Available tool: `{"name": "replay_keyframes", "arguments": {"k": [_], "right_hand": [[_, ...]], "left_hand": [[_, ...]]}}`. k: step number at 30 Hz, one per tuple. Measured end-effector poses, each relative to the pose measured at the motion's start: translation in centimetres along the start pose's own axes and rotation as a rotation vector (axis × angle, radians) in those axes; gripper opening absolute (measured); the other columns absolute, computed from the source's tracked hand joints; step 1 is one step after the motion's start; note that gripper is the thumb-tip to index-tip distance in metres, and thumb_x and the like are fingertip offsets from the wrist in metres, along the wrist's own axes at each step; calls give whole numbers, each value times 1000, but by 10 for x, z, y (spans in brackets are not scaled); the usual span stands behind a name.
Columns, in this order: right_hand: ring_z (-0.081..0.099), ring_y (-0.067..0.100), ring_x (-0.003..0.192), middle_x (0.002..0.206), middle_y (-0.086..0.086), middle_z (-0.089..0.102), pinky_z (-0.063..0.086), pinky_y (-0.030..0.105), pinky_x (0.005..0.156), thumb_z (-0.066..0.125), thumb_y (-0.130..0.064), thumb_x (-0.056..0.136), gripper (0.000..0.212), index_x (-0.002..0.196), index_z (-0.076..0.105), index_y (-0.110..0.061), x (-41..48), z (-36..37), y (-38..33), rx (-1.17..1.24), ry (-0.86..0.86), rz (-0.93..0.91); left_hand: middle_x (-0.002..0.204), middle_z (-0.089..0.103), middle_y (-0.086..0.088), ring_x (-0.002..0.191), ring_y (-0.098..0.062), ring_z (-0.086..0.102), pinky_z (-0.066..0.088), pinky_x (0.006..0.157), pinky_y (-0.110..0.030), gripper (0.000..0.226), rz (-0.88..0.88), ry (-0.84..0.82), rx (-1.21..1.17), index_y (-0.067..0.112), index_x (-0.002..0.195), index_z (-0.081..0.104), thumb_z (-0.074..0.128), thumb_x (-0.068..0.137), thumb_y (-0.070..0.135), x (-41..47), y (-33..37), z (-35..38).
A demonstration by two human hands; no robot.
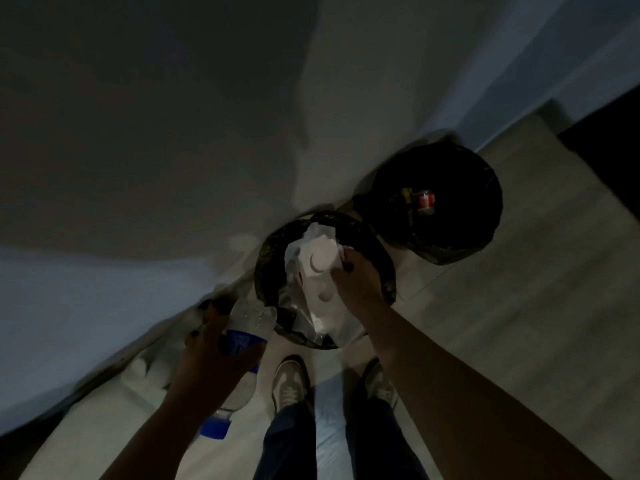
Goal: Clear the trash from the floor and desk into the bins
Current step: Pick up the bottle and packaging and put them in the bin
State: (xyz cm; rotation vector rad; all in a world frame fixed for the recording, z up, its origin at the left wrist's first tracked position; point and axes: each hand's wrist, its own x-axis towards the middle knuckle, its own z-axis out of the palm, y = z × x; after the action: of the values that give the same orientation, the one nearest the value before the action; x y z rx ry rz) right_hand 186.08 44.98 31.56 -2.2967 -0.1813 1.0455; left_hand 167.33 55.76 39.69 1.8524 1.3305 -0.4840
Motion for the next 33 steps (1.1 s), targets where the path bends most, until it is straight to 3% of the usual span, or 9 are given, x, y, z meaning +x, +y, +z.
{"name": "replay_keyframes", "arguments": {"k": [2, 4, 9, 14, 21, 26, 29, 30, 33], "right_hand": [[49, 30, 120, 136, 14, 48, 45, 38, 97, 53, -17, 89, 45, 133, 45, -17, -1, -1, 4, -126, -52, -73], [42, 30, 130, 145, 12, 39, 40, 39, 105, 52, -18, 91, 55, 143, 34, -20, -3, -7, 8, -250, -86, -94], [49, 28, 123, 136, 12, 50, 44, 36, 99, 52, -16, 89, 43, 132, 49, -15, -6, -26, 16, -500, -159, -172], [53, 27, 114, 126, 13, 53, 46, 32, 91, 47, -17, 93, 31, 123, 51, -10, -14, -49, 24, -617, -194, -201], [54, 24, 113, 123, 10, 56, 46, 32, 94, 53, -22, 94, 34, 126, 50, -12, -29, -110, 44, -644, -145, -169], [50, 18, 118, 129, 5, 51, 45, 29, 96, 51, -25, 94, 46, 137, 41, -18, -32, -159, 74, -575, -117, -75], [51, 17, 115, 126, 2, 54, 44, 29, 95, 54, -26, 92, 40, 131, 45, -22, -32, -186, 92, -487, -76, -6], [51, 17, 115, 125, 2, 54, 44, 29, 95, 54, -26, 92, 39, 130, 46, -22, -33, -195, 97, -461, -66, 17], [51, 16, 115, 126, 1, 53, 44, 29, 95, 54, -28, 92, 39, 131, 46, -24, -32, -217, 115, -404, -31, 76]], "left_hand": [[91, 52, 4, 67, 1, 45, 33, 54, -12, 55, 14, 8, -9, 12, 128, 47, 70, 81, 27, -1, 1, 0], [84, 49, 10, 66, 5, 44, 32, 53, -9, 55, 38, 19, -10, 13, 128, 46, 70, 81, 26, -2, 5, -1], [81, 50, 14, 68, 4, 49, 35, 53, -10, 50, 109, 2, 4, 14, 124, 47, 70, 81, 25, -3, 18, -1], [101, 58, 1, 71, 1, 49, 36, 56, -10, 48, 199, -19, 103, 16, 122, 49, 70, 80, 30, -2, 36, 6], [85, 51, 10, 74, -2, 52, 37, 60, -11, 50, 228, -137, 193, 15, 121, 49, 67, 81, 39, 6, 85, 25], [122, 54, -10, 100, -21, 56, 47, 71, -26, 70, 119, -241, 48, 20, 141, 34, 66, 83, 40, 21, 138, 59], [123, 53, -11, 103, -28, 59, 53, 70, -32, 70, 108, -261, -13, 21, 143, 32, 65, 84, 38, 30, 177, 87], [125, 54, -12, 104, -29, 59, 53, 78, -35, 69, 130, -254, -3, 18, 142, 33, 66, 84, 37, 35, 190, 97], [135, 49, -12, 120, -30, 50, 39, 91, -29, 70, 159, -286, 57, 9, 142, 34, 67, 84, 33, 54, 231, 129]]}}
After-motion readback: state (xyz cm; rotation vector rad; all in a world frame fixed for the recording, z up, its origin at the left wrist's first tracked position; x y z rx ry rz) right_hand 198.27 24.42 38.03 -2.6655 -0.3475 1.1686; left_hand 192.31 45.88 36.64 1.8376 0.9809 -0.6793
